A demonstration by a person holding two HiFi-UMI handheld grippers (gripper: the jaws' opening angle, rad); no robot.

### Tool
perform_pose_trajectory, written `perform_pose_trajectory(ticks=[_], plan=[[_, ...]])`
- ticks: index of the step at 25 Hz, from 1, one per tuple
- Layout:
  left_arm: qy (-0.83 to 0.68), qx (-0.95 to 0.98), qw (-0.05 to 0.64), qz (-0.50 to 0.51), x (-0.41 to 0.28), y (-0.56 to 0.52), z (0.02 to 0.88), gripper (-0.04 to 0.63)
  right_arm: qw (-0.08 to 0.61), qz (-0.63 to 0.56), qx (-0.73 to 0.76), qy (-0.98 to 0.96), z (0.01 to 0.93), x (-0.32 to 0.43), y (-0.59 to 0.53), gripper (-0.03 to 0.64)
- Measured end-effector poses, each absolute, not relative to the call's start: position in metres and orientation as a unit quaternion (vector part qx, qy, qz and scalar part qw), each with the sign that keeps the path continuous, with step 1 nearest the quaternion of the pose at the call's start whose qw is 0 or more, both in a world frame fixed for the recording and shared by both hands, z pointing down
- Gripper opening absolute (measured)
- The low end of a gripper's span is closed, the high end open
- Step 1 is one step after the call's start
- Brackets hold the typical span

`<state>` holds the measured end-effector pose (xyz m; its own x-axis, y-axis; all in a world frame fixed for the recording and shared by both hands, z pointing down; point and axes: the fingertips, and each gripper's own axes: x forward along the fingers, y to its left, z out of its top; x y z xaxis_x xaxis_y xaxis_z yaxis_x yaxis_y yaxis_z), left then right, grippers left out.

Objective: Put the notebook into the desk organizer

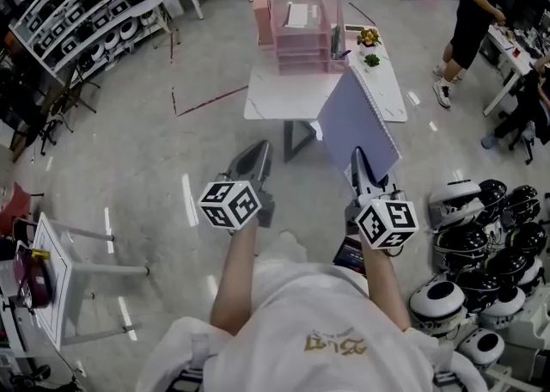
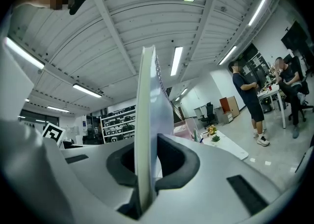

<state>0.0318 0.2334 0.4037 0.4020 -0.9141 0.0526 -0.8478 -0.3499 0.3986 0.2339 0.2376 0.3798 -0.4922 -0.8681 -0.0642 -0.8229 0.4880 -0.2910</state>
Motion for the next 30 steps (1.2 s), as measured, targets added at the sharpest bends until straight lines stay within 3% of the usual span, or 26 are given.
perform_pose_trajectory(ticks=[12,30], plan=[[-0.552,0.806,0.195,-0.083,0.008,0.176,0.422,0.018,0.102,-0.110,-0.484,0.862,0.383,0.212,0.175,0.040],[-0.506,0.833,0.209,-0.084,-0.077,-0.084,0.415,0.018,0.094,-0.059,-0.534,0.838,0.352,0.131,-0.054,0.040]])
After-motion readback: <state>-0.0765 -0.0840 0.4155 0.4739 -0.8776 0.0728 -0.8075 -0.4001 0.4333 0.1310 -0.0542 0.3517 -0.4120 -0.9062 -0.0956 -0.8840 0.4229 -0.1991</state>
